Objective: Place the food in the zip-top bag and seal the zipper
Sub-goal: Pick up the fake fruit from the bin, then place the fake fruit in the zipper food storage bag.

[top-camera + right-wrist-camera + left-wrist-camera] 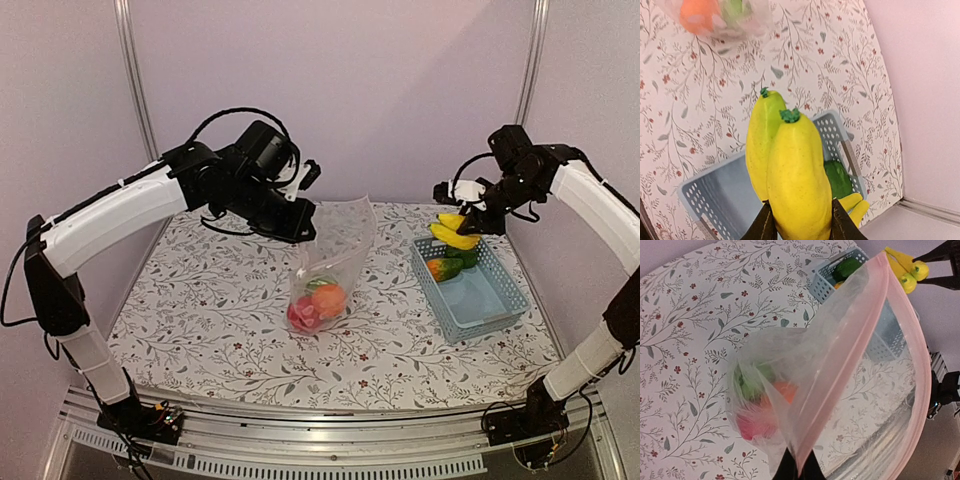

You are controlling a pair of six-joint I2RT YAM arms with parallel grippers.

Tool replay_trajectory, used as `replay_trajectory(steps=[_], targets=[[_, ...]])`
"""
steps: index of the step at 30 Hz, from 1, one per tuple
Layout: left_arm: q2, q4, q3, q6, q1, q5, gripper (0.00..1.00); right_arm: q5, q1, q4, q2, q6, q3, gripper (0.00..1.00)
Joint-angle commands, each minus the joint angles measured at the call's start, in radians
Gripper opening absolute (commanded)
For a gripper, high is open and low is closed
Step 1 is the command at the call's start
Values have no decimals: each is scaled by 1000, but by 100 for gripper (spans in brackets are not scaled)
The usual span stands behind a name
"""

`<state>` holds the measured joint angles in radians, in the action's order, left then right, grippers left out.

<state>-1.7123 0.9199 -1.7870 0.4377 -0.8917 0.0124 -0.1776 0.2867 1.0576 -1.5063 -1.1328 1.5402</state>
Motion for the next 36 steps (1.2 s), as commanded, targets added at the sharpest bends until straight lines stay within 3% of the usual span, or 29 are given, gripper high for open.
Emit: replay_trajectory(steps=[1, 6, 12, 15, 17, 31, 34, 36], targets=[[-24, -7, -27, -4, 14, 15, 0, -439, -2, 162, 36, 142, 220, 8], [-35, -7, -39, 5, 15, 21, 0, -826, 16, 74, 64, 288, 317, 10], [-44, -8, -55, 14, 15, 33, 0, -1059, 88, -351, 116, 671, 221, 11], [-44, -10, -56, 19, 16, 35, 0, -1079, 142, -586, 123, 872, 147, 11], [-43, -11, -57, 20, 16, 39, 0, -1081, 171, -634, 100, 955, 137, 11], [-14, -27, -28, 18, 16, 41, 0, -933, 253, -622, -77, 966, 66, 11], [-1, -35, -14, 20, 15, 41, 0, -878, 253, -603, -94, 941, 64, 18], [7, -47, -1, 22, 15, 42, 0, -841, 254, -592, -101, 935, 66, 36]])
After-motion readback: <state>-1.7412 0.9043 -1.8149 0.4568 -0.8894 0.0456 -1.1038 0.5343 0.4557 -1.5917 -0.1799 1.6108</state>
